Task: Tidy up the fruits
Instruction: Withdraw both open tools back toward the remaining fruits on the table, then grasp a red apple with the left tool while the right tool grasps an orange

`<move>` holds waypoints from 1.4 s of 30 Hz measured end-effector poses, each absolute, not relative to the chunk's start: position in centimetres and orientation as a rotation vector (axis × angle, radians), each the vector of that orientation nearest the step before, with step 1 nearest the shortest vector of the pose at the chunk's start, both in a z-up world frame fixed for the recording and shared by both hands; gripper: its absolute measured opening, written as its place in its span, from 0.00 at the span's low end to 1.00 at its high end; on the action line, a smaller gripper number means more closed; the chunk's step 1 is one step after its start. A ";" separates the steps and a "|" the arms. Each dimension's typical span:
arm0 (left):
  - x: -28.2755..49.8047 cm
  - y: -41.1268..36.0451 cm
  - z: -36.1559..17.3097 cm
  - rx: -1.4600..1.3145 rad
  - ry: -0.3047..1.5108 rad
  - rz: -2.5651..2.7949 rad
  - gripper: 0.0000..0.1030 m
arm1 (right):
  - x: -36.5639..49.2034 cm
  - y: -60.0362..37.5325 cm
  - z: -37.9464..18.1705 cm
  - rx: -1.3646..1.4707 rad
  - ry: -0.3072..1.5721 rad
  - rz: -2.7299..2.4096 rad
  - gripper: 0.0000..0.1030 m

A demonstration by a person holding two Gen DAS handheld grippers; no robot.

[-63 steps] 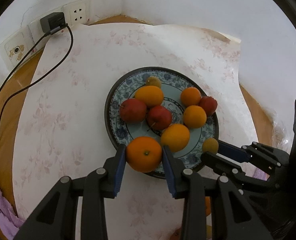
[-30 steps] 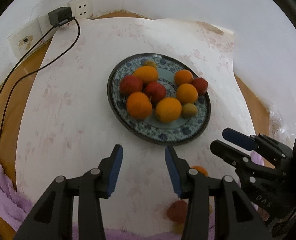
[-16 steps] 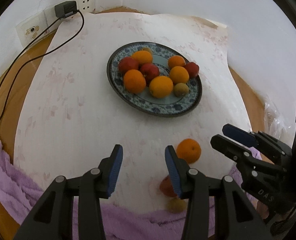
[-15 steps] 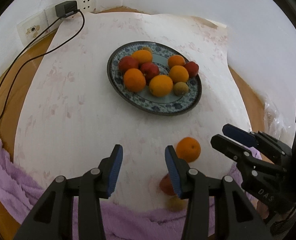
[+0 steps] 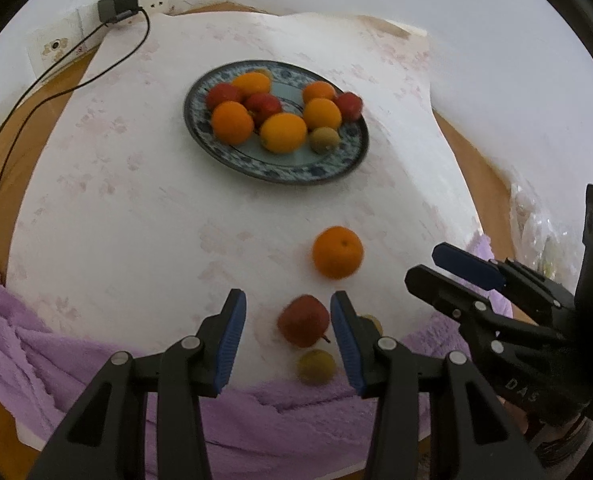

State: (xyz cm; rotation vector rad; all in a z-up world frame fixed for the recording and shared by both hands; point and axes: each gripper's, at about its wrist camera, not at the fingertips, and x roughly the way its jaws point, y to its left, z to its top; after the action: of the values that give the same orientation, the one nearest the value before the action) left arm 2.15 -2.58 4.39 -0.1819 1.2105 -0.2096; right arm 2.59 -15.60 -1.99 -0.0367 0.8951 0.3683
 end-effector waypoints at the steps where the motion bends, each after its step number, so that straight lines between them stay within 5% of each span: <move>1: 2.1 -2.7 4.3 -0.182 1.213 -0.213 0.45 | 2.5 -15.7 -2.0 -0.035 0.896 0.366 0.42; 42: 3.0 -2.5 2.5 -0.167 1.232 -0.203 0.33 | 2.6 -14.9 -2.6 -0.021 0.915 0.357 0.42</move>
State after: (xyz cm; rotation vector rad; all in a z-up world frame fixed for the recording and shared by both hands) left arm 3.01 -2.49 2.54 -0.1672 1.2323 -0.2026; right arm 2.61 -14.91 -2.63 -0.0206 0.9152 0.3571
